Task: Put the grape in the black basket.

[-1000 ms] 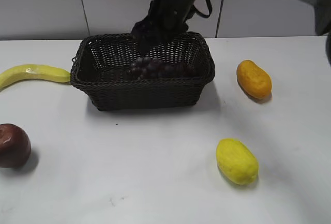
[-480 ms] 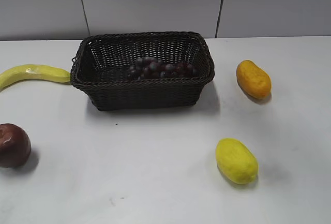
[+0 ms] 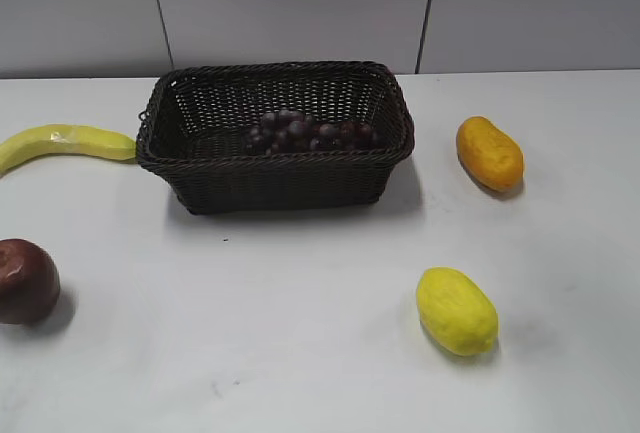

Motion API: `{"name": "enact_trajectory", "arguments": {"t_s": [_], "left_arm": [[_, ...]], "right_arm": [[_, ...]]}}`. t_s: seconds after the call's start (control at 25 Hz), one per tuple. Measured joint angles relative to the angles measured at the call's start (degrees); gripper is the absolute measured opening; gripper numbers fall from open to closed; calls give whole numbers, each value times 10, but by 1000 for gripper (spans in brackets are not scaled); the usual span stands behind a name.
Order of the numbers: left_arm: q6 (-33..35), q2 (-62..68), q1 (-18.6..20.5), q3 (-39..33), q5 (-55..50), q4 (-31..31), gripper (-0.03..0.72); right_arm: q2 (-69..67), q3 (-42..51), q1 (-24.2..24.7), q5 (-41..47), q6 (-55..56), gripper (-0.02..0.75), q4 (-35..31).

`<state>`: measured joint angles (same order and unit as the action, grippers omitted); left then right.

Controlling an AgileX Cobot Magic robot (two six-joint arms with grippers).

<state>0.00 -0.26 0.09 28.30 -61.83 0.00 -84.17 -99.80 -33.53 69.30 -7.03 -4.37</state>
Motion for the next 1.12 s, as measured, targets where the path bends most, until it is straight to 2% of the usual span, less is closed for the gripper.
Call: {"name": "enact_trajectory", "arguments": {"t_s": [0.36,0.72,0.88,1.12], "left_arm": [[0,0,0,0,0,0,489],[0,0,0,0,0,0,489],[0,0,0,0,0,0,489],[0,0,0,0,0,0,489]], "right_arm": [[131,309,0,-1,51,561,1],[265,479,4,-68,115,619,5],[316,517,59,-74,133,619,5],[421,551,189,-76,126,618,13]]}}
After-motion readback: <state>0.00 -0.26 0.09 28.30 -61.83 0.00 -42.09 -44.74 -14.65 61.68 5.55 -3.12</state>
